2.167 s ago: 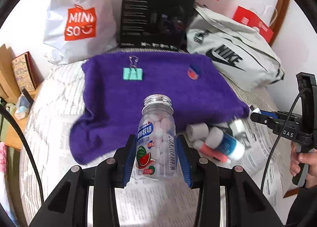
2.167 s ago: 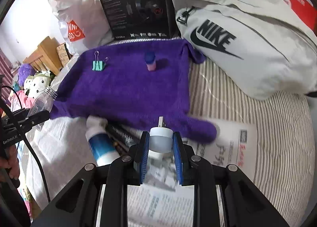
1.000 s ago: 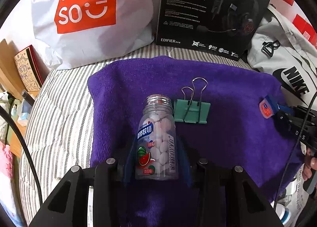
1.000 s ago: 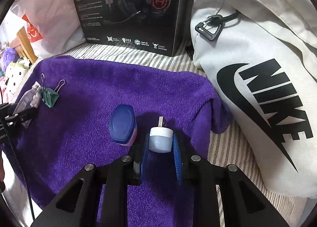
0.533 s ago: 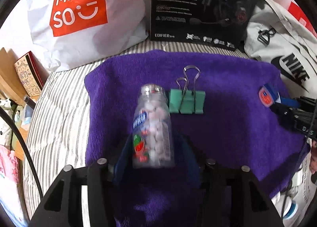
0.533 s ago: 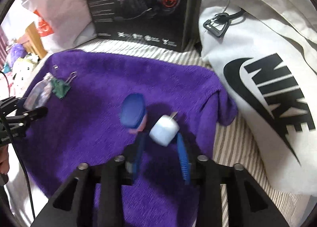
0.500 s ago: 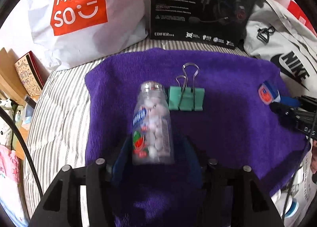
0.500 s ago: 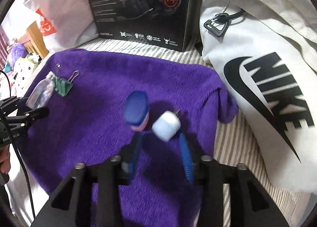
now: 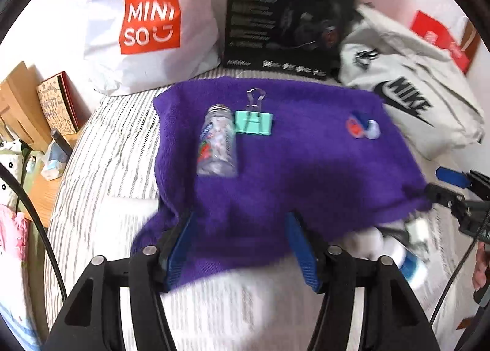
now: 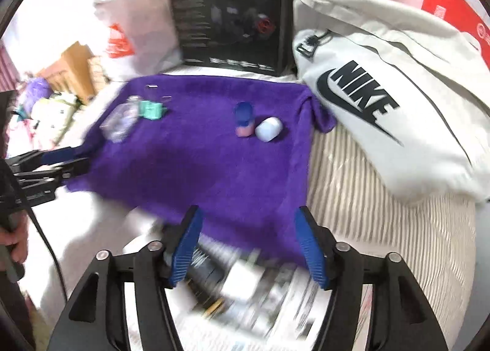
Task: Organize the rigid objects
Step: 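Grasp the large white-and-blue bottle with the right tool while the left tool grasps the pink tube, then lower the pink tube onto the towel while the right tool carries the white-and-blue bottle there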
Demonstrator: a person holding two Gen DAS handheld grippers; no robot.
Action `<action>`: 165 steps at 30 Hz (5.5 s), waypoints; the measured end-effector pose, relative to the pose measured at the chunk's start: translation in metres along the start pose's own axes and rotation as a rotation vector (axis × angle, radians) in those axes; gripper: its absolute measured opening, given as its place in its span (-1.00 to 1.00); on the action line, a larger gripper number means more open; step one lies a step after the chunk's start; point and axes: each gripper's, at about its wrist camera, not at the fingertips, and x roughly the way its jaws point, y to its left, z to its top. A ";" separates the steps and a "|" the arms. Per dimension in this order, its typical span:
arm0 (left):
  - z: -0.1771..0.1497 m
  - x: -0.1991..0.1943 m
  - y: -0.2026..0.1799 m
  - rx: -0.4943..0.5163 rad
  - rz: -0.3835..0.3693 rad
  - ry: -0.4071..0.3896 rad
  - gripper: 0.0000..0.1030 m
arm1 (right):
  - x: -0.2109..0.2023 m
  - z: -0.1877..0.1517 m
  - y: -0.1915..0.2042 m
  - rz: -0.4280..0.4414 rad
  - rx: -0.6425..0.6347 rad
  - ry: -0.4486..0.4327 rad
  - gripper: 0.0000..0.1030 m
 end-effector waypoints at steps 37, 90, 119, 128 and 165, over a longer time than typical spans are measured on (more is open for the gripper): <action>-0.063 -0.006 -0.043 0.026 -0.166 0.102 0.21 | -0.006 -0.103 0.008 0.025 0.053 0.112 -0.28; -0.066 0.021 -0.086 0.166 -0.076 0.106 -0.68 | -0.001 -0.124 -0.014 -0.047 0.119 0.070 -0.28; -0.018 -0.013 -0.008 0.036 -0.224 0.014 -0.68 | -0.012 -0.049 0.012 0.068 0.053 0.004 -0.29; 0.017 0.001 0.003 0.035 -0.205 -0.003 -0.68 | -0.006 -0.009 0.005 0.082 0.051 -0.034 -0.29; 0.061 0.096 -0.008 0.086 -0.062 0.107 -0.68 | 0.099 0.089 -0.009 -0.073 -0.024 0.019 -0.29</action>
